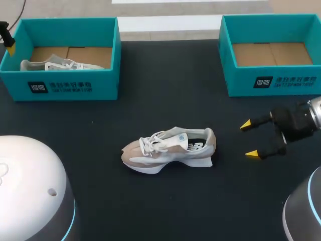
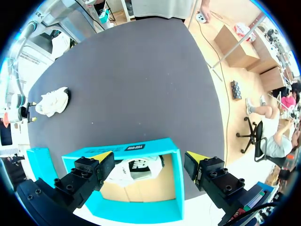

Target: Take the shoe out of the shoebox, open the shoe tongue, remove and reinsert the insole, then place the shoe into the shoebox

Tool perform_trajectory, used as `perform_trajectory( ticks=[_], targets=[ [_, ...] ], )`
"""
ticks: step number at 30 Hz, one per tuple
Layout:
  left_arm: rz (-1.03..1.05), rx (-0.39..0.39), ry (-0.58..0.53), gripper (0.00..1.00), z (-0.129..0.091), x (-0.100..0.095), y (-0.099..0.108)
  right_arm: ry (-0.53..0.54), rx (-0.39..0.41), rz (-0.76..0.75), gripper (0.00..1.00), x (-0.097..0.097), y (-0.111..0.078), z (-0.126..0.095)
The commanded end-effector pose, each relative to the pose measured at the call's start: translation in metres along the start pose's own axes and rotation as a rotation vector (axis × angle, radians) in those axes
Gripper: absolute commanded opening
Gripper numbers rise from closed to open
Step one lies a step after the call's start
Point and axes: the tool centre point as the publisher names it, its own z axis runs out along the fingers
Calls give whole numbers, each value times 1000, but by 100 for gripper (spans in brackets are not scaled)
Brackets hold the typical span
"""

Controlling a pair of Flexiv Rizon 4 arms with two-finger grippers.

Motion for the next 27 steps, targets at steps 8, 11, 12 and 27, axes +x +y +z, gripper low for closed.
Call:
perform_trajectory(
  ticks=[8,11,12,27],
  targets=[
    [0,-3,3,100,0,-1,-1,0,4,0,100,0,1,1],
    [0,-3,3,100,0,-1,-1,-1,3,0,100,-1,0,1],
    [0,-3,3,100,0,-1,-1,-1,2,1,100,-1,-1,1],
    [0,-3,3,100,0,-1,-1,-57,50,21,100,-10,-12,9]
  ],
)
